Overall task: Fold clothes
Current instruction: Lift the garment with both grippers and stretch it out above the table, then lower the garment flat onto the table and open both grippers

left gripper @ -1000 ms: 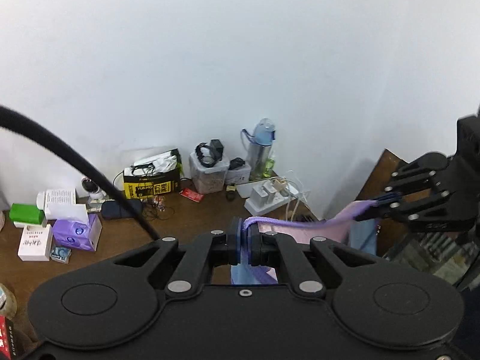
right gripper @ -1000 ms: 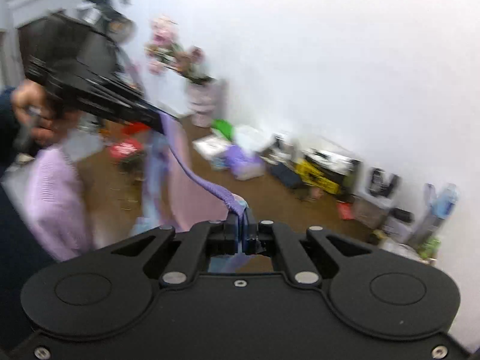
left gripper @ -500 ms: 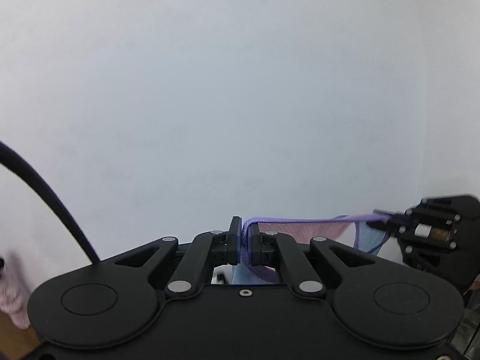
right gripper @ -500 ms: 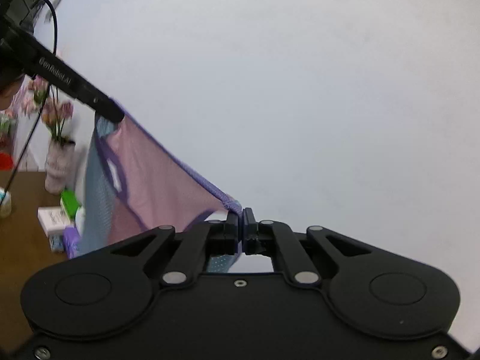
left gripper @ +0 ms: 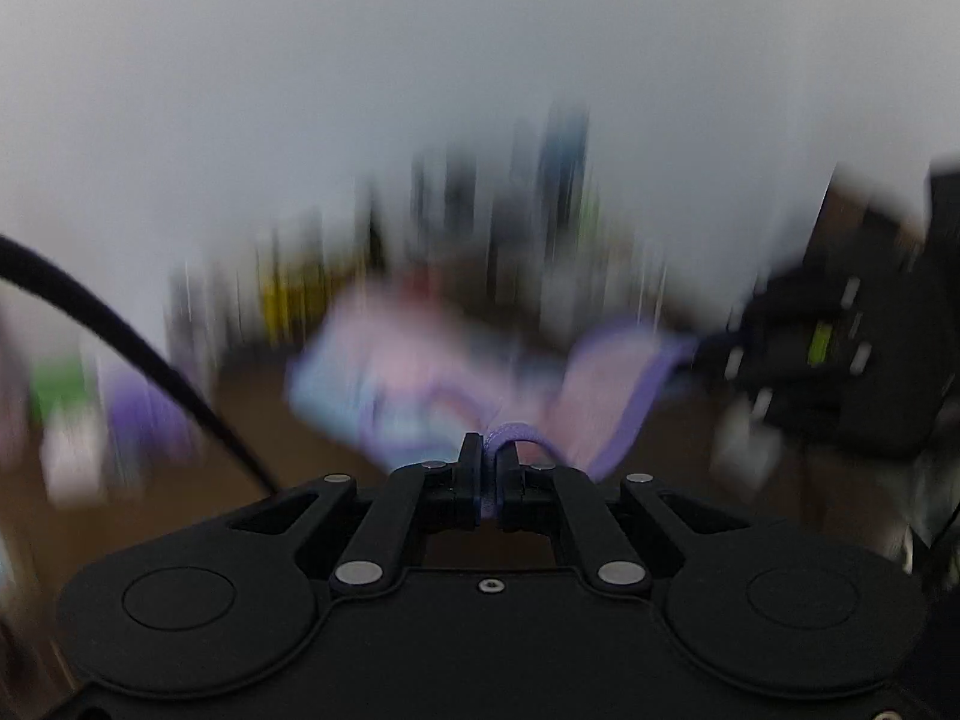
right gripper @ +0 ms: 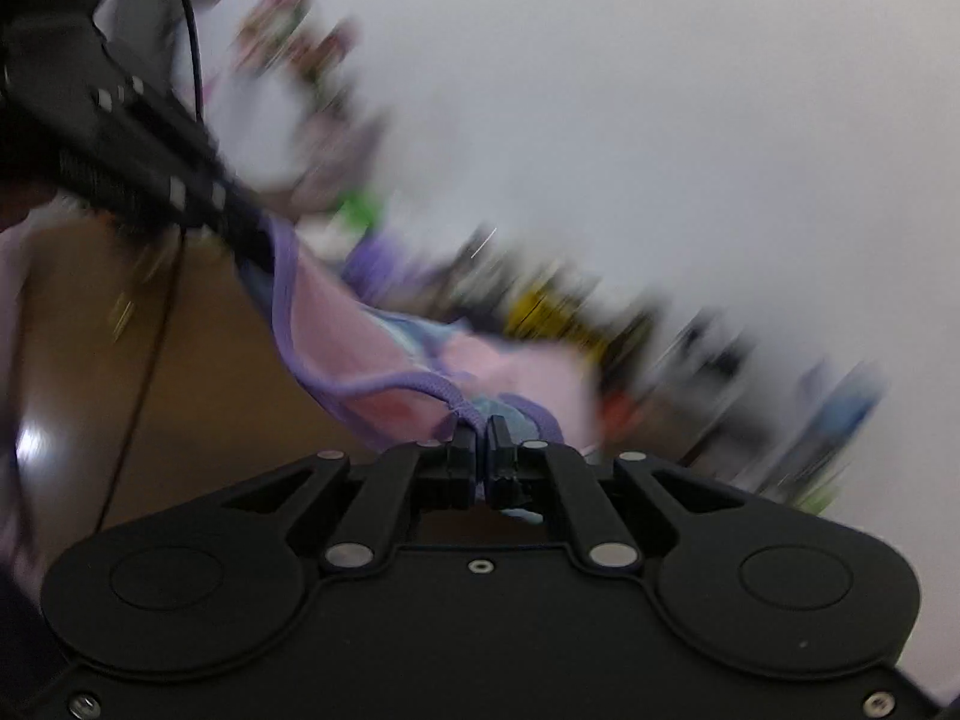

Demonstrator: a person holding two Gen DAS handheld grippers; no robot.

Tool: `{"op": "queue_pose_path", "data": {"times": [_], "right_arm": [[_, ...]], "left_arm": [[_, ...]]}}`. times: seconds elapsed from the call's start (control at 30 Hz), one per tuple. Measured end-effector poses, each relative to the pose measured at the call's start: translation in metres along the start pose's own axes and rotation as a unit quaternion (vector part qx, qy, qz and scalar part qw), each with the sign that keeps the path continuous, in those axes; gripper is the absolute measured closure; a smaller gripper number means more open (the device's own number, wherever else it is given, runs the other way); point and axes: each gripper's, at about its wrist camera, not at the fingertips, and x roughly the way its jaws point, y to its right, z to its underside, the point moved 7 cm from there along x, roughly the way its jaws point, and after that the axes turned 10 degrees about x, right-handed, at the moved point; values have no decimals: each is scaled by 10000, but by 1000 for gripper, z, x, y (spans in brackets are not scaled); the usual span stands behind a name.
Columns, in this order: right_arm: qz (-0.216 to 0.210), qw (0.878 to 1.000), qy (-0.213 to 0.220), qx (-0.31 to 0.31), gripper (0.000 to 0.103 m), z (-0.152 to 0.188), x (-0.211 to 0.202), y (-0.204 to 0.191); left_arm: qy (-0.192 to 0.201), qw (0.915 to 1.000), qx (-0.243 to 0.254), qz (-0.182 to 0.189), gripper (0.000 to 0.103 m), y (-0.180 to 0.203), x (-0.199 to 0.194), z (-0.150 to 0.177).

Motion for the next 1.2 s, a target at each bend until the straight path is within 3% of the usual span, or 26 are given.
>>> {"op": "queue_pose_path", "data": {"times": [0.07, 0.13, 0.17, 0.23, 0.3, 0.4, 0.43, 0.47, 0.53, 0.63, 0.7, 0.73, 0.93, 1.03, 1.13, 1.2], "right_arm": [[-207, 9954, -927, -92, 78, 52, 27, -13], [-461, 9881, -1459, -185, 73, 88, 30, -21], [-566, 9851, -1617, -157, 62, 97, 27, -21], [-793, 9812, -1758, 61, 41, 101, 21, -19], [-868, 9824, -1631, 282, 39, 86, 17, -17], [-672, 9866, -1382, 544, 41, 66, 36, -5], [-605, 9875, -1333, 576, 49, 60, 51, -4], [-564, 9880, -1303, 602, 58, 56, 64, -3], [-542, 9877, -1318, 636, 60, 54, 79, -1], [-635, 9871, -1370, 527, 67, 57, 100, -11], [-624, 9859, -1477, 485, 92, 64, 110, -17], [-586, 9863, -1468, 472, 99, 67, 111, -19], [-319, 9870, -1346, 816, 99, 70, 82, -8], [-307, 9773, -1771, 1119, 97, 88, 79, -5], [-337, 9768, -1841, 1040, 74, 90, 80, -9], [-335, 9809, -1510, 1179, 72, 72, 78, -2]], "left_arm": [[-728, 9955, -537, 266, 96, 18, 41, 65], [-995, 9885, -914, 674, 92, 17, 44, 86], [-997, 9857, -1060, 851, 88, 17, 44, 88], [-814, 9840, -1217, 1017, 49, 9, 43, 81], [-500, 9833, -1400, 1053, 35, 0, 46, 70], [-303, 9796, -1648, 1107, 35, -9, 54, 62], [-340, 9793, -1634, 1144, 38, -8, 60, 60], [-374, 9792, -1600, 1189, 38, -6, 65, 59], [-407, 9792, -1411, 1403, 39, 3, 82, 55], [-492, 9818, -1154, 1429, 42, 16, 94, 57], [-635, 9829, -1176, 1264, 49, 15, 107, 66], [-757, 9833, -1220, 1116, 57, 13, 116, 72], [-835, 9843, -1138, 1057, 58, 6, 115, 77], [-872, 9878, -843, 980, 57, 11, 112, 78], [-1063, 9871, -764, 924, 56, 13, 111, 77], [-919, 9861, -1024, 930, 54, 2, 105, 68]]}}
